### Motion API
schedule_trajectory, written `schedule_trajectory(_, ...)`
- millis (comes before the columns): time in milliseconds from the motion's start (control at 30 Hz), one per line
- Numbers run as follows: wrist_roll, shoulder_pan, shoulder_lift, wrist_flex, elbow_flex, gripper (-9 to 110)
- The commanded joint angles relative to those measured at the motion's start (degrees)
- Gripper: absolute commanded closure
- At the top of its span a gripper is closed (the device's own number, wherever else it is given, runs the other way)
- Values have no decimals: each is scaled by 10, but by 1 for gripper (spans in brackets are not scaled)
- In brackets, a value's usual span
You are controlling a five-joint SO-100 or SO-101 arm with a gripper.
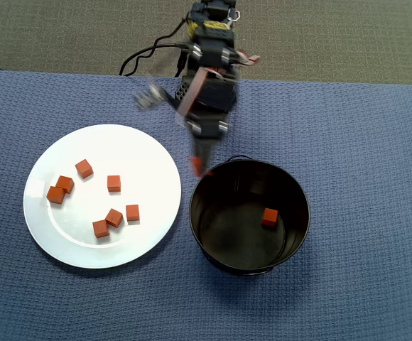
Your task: Pick up the red cubes from the white plate and place them in the black recipient
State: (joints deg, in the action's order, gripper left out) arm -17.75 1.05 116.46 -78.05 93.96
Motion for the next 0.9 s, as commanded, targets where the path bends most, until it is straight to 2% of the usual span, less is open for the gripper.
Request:
schedule_trajectory(0,22,103,-54,-20,-54,62)
schedule_trajectory(67,-23,47,-17,-20,-50,64)
schedule_trajectory(200,-192,-124,37,-9,3,68)
schedule_trajectory(333,-358,-293,41,67,99,71)
schedule_trajectory(500,-468,-424,-24,248,202,70)
schedule_trajectory(600,-471,-453,-70,297,224,70)
schedule_trajectory(867,-375,-450,-212,295,187,74)
